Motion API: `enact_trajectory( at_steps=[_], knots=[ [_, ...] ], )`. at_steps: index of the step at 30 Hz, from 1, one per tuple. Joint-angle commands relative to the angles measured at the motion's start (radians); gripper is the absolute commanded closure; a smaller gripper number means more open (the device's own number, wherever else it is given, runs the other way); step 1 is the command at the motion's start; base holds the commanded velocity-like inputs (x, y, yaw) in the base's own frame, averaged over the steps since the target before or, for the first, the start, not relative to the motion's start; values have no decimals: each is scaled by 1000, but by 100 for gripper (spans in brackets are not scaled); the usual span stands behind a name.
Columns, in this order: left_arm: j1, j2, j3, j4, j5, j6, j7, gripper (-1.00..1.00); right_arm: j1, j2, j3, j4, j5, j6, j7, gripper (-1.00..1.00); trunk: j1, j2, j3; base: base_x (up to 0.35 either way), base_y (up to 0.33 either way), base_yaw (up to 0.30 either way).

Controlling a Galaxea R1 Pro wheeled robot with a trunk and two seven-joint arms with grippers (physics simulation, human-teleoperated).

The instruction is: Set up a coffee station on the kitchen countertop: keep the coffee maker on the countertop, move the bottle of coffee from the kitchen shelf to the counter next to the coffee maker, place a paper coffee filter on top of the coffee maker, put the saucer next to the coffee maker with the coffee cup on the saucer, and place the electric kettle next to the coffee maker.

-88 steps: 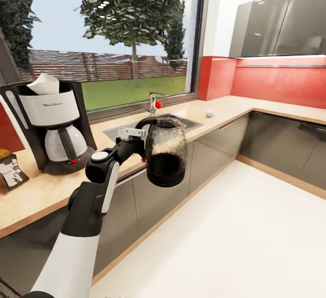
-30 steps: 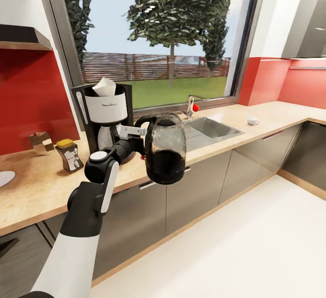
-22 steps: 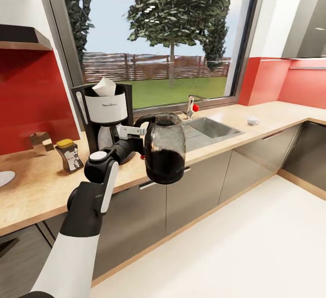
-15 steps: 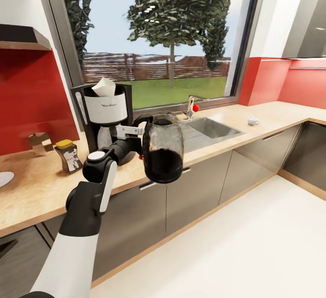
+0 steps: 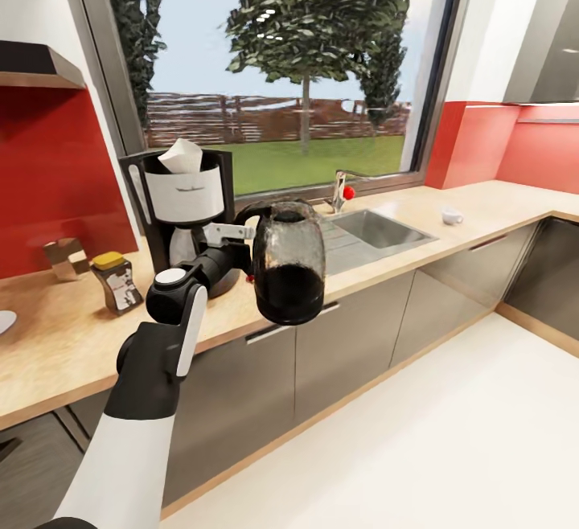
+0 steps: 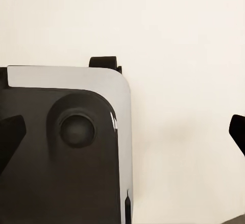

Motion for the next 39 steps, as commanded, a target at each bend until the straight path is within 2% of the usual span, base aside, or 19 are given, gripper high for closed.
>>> enact_trajectory(
  at_steps=[1, 10, 39],
  knots=[
    [-1, -1, 1, -1, -9, 4, -8, 100, -1, 0, 1, 1, -7, -3, 5, -100, 0, -1, -1, 84, -54, 5],
    [-1, -1, 1, -1, -9, 4, -7, 100, -1, 0, 1, 1, -7, -3, 5, -100, 0, -1, -1, 102, -68, 115],
    [-1, -1, 10, 0, -9, 3, 10, 100, -1, 0, 1, 1, -7, -3, 5, -100, 0, -1, -1, 67, -1, 2]
  ],
)
